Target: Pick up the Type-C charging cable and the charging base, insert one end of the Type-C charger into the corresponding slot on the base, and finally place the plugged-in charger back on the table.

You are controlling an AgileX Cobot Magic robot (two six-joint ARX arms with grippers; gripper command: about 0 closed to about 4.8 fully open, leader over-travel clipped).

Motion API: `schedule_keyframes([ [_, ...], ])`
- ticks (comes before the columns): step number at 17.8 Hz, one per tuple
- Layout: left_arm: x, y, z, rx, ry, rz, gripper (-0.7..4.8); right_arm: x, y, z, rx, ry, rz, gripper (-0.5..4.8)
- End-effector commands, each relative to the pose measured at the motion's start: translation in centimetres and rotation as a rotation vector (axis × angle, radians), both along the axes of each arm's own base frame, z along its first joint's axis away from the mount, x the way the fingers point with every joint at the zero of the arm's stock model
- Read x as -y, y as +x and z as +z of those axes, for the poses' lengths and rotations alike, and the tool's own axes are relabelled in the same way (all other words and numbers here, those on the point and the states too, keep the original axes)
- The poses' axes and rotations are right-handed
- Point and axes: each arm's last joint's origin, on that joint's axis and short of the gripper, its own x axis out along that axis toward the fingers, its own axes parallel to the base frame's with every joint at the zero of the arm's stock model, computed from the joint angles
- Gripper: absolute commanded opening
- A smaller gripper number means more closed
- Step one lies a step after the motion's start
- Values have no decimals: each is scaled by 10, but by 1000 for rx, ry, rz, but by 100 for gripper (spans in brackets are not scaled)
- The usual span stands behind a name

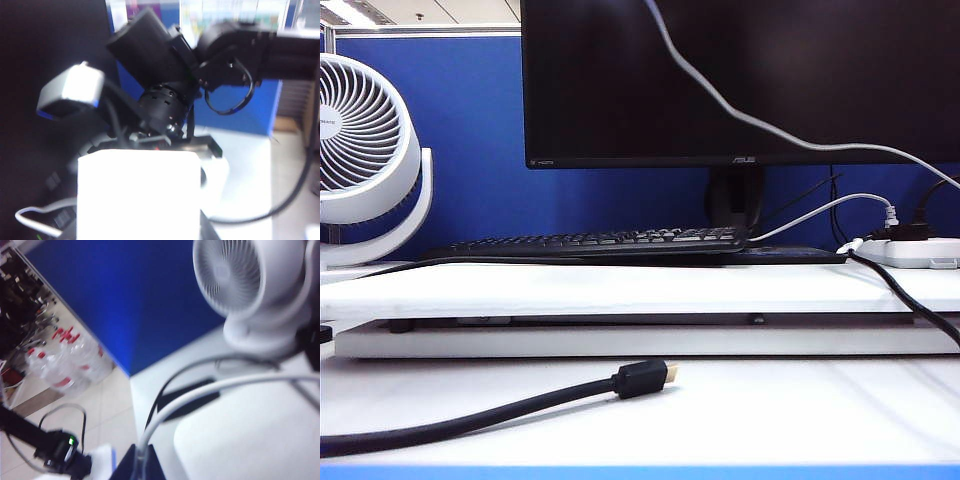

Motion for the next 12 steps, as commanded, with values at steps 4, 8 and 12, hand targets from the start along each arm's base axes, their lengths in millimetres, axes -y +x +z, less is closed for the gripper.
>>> schedule_keyframes([
  [4, -11, -13, 19, 124, -63, 121, -6, 12, -2, 40, 137, 65, -116, 3],
  [8, -11, -12, 19, 123, -61, 139, -6, 20, 1, 1, 106, -373, -404, 3],
  [12, -11, -12, 19, 123, -61, 139, -6, 13, 22, -46, -102, -578, -408, 3],
])
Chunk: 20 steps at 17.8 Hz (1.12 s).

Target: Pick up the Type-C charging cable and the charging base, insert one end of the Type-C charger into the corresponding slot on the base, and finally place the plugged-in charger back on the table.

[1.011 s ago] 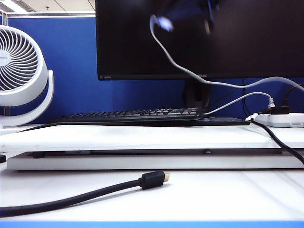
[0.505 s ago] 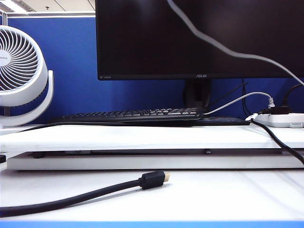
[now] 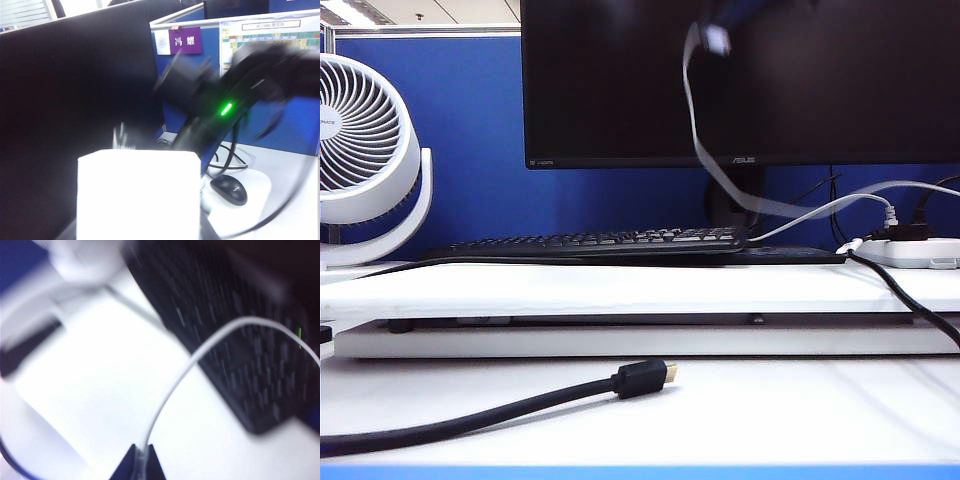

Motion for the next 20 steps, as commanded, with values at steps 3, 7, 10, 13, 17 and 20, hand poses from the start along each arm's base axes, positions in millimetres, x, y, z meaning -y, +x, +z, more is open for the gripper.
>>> schedule_keyframes([
  [3, -1, -2, 5, 32, -18, -2, -6, -14, 34, -69, -286, -128, 1, 3],
  [7, -1, -2, 4, 32, -18, -2, -6, -25, 59, -118, -407, -179, 1, 3],
  [10, -1, -2, 4, 31, -17, -2, -6, -35, 68, -147, -459, -240, 1, 65],
  [13, -1, -2, 4, 31, -18, -2, -6, -37, 70, -150, -451, -246, -1, 160],
  [17, -1, -2, 4, 30, -17, -5, -6, -37, 69, -149, -429, -270, 21, 164],
  [20, -1, -2, 4, 30, -17, -5, -6, -37, 61, -149, -380, -437, 84, 181],
])
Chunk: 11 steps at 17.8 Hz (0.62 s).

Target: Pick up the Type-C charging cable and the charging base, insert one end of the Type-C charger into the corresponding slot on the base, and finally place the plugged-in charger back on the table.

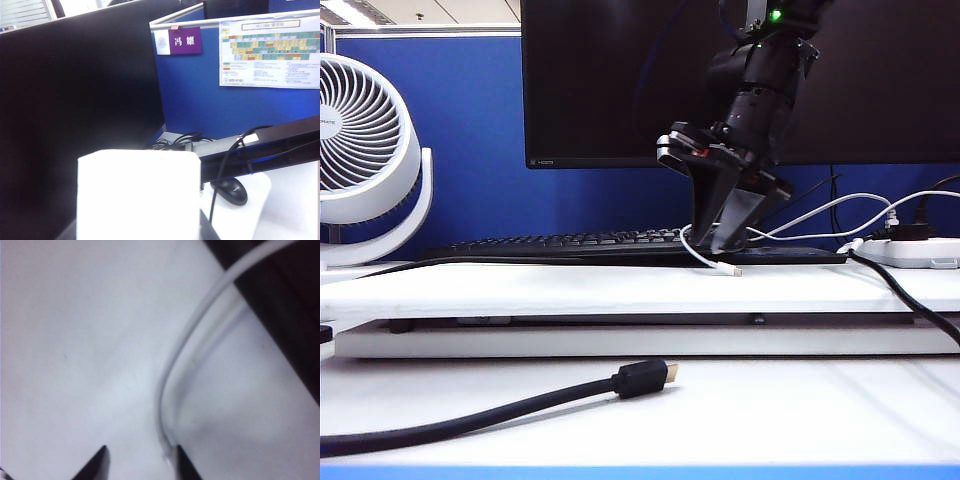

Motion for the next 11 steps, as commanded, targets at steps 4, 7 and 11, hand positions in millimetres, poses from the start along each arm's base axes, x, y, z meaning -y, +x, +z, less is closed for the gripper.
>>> schedule_keyframes([
  [4, -1, -2, 4, 30, -17, -5, -6, -7, -12, 4, 54, -167, 142, 181],
  [7, -1, -2, 4, 28, -16, -5, -6, -12, -14, 4, 83, -211, 167, 181],
  [11, -1, -2, 3, 15, -9, -5, -6, -16, -13, 3, 110, -220, 172, 181],
])
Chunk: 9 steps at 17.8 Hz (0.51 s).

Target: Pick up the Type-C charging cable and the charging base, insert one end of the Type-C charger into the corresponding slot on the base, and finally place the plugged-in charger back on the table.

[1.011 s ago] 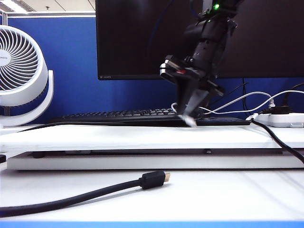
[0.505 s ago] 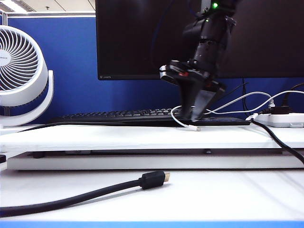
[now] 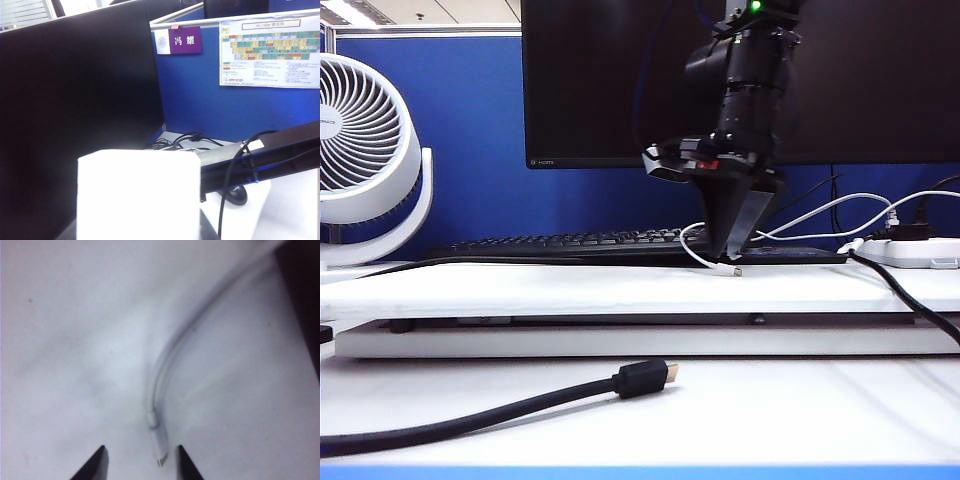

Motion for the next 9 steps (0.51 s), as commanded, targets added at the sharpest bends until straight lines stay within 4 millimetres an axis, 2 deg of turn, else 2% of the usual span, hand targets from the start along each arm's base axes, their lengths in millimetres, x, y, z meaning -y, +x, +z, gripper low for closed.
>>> schedule_keyframes([
  [1, -1, -2, 3, 16, -9, -5, -6, -1, 1, 2, 29, -3, 4, 180],
  [9, -1, -2, 3, 16, -9, -5, -6, -3, 2, -4, 20, -20, 29, 180],
])
